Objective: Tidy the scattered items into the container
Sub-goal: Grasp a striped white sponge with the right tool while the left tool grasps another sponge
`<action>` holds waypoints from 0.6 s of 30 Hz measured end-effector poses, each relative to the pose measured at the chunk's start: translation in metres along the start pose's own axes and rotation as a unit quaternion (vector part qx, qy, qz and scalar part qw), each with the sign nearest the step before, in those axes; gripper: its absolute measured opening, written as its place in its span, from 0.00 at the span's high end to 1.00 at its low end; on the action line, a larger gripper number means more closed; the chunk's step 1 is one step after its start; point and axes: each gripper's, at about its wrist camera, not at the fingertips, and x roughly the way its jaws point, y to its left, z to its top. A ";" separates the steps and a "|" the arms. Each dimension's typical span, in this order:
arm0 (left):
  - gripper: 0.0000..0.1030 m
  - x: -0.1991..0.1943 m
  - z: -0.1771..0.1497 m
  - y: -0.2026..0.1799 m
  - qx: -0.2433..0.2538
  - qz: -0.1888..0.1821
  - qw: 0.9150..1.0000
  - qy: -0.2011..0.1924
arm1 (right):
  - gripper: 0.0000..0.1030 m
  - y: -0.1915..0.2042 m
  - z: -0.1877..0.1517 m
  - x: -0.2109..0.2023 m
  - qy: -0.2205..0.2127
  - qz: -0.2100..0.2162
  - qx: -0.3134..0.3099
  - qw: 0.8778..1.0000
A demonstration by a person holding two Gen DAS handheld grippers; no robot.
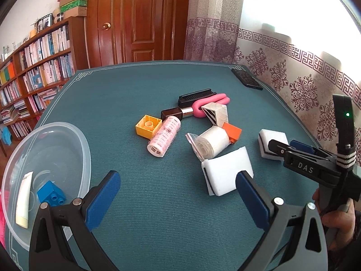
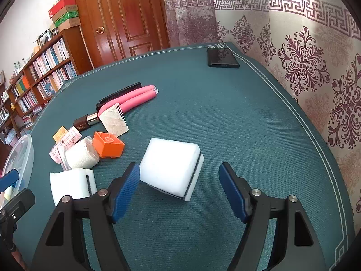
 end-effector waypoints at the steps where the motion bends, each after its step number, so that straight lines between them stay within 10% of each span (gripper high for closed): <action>1: 0.01 0.000 0.000 -0.001 0.001 0.000 1.000 0.001 | 0.24 0.001 0.001 0.001 0.001 0.002 -0.002 1.000; 12: 0.01 0.007 0.002 -0.011 0.001 -0.007 1.000 0.010 | 0.24 0.010 0.000 0.011 0.006 0.021 -0.022 1.000; 18: 0.01 0.013 0.001 -0.021 0.005 -0.014 1.000 0.018 | 0.45 0.011 0.001 0.004 -0.006 0.030 -0.030 0.999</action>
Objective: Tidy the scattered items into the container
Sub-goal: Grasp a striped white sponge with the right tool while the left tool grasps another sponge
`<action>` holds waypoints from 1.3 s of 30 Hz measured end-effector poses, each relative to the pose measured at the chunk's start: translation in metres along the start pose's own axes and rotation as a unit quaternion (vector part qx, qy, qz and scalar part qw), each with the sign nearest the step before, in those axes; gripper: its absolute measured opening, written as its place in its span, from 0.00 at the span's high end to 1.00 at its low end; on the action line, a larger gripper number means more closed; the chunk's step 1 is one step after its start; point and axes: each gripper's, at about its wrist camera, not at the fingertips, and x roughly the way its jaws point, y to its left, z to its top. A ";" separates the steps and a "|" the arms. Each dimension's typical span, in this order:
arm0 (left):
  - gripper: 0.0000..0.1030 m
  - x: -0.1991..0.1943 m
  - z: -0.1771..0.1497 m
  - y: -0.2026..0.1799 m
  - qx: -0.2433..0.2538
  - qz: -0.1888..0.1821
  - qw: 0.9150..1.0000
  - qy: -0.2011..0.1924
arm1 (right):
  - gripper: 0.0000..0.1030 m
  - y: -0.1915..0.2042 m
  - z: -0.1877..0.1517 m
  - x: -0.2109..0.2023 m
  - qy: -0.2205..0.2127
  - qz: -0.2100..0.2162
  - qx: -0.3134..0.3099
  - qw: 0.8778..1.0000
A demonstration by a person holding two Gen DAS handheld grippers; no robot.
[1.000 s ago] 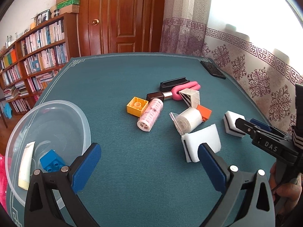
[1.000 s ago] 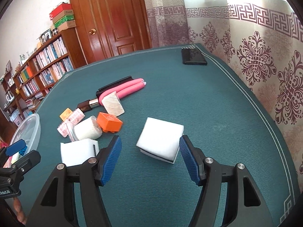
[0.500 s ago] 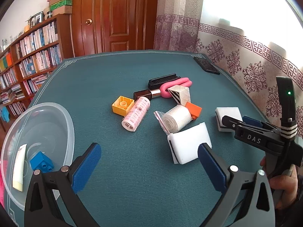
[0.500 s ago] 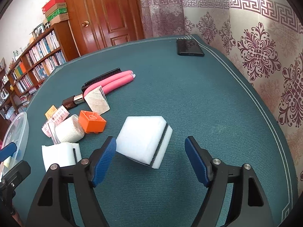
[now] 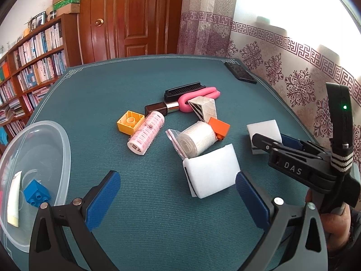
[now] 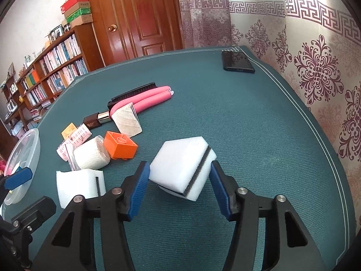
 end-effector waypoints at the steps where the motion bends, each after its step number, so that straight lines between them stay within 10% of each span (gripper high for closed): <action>1: 0.01 0.001 0.000 -0.002 0.002 -0.001 1.000 0.001 | 0.47 0.001 0.000 -0.001 0.000 0.000 -0.002 1.000; 28: 0.01 0.045 0.002 -0.030 0.008 0.041 0.999 0.028 | 0.51 -0.033 0.004 -0.029 -0.033 0.003 0.045 0.998; 39: 0.31 0.041 -0.002 -0.031 0.005 -0.001 1.000 0.025 | 0.51 -0.030 0.001 -0.028 -0.033 0.005 0.042 0.999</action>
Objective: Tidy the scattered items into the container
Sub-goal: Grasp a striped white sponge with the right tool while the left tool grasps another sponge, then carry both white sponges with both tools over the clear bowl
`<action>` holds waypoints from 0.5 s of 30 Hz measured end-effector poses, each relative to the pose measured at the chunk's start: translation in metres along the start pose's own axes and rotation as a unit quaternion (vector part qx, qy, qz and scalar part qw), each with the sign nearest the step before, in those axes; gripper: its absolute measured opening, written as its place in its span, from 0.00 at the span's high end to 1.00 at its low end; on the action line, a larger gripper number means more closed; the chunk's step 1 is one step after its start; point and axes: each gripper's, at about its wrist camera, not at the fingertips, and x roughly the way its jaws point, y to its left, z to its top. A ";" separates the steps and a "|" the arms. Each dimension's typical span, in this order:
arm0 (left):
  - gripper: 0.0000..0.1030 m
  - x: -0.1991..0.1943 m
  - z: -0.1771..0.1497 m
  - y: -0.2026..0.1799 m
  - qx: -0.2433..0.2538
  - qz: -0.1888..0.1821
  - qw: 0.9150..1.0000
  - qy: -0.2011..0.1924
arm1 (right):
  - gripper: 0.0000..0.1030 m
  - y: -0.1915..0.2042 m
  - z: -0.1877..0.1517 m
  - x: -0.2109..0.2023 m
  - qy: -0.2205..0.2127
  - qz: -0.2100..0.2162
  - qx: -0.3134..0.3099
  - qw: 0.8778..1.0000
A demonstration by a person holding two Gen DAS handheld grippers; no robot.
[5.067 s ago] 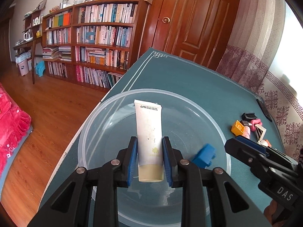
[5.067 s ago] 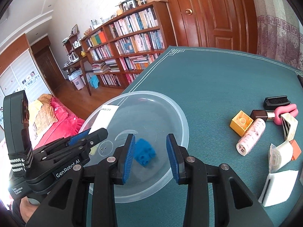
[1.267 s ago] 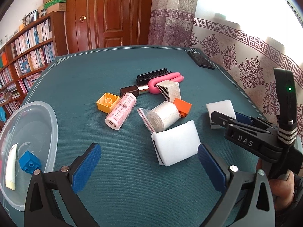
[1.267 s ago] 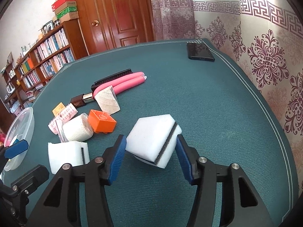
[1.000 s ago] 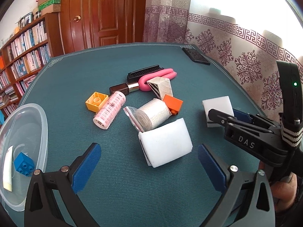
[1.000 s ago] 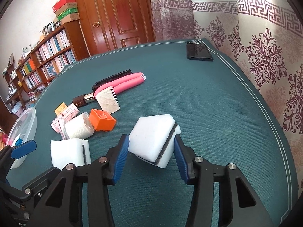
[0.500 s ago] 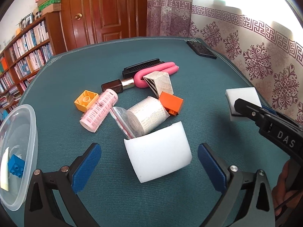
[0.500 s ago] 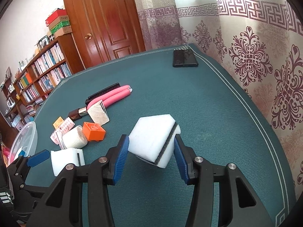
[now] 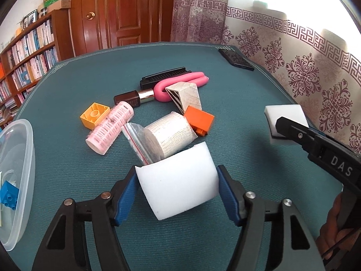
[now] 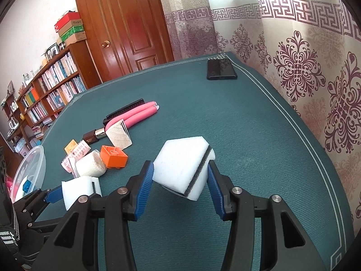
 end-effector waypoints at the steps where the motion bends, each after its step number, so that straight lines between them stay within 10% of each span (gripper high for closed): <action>1: 0.32 -0.001 0.000 0.000 0.000 -0.002 1.000 0.000 | 0.51 0.001 0.000 0.000 0.000 0.000 -0.001 1.000; 15: 0.33 -0.027 -0.001 0.016 -0.019 -0.006 1.000 -0.024 | 0.51 0.014 -0.003 -0.003 0.000 0.010 -0.010 1.000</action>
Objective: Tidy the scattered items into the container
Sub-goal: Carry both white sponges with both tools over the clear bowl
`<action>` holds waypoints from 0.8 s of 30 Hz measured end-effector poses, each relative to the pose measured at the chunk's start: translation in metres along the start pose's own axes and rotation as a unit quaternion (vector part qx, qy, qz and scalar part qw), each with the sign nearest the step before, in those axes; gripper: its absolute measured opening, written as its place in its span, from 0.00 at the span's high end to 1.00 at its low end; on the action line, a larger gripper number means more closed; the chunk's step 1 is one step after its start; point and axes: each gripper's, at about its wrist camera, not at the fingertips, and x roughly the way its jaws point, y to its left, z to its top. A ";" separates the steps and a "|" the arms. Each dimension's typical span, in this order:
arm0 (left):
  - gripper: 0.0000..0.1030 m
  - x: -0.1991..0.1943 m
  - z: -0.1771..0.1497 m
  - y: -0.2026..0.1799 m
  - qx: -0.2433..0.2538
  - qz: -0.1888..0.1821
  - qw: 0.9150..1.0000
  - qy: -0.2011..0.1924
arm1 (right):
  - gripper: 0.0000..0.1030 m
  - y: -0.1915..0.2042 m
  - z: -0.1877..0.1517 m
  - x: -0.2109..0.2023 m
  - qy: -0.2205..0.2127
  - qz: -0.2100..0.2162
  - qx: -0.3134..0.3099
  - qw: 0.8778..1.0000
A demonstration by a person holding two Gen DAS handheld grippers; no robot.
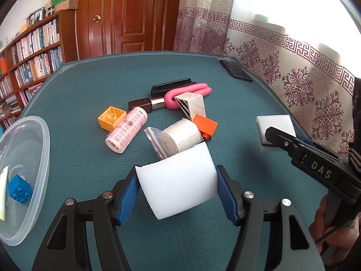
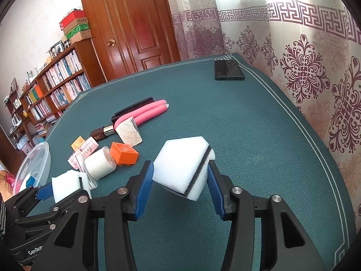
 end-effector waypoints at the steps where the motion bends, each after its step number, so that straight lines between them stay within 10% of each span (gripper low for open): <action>1: 0.33 -0.001 0.000 0.001 0.000 0.002 1.000 -0.002 | 0.51 0.001 0.000 0.000 0.000 0.000 -0.001 1.000; 24: 0.32 -0.028 0.004 0.044 -0.027 0.044 0.998 -0.045 | 0.51 0.030 -0.004 -0.006 -0.002 0.023 -0.012 1.000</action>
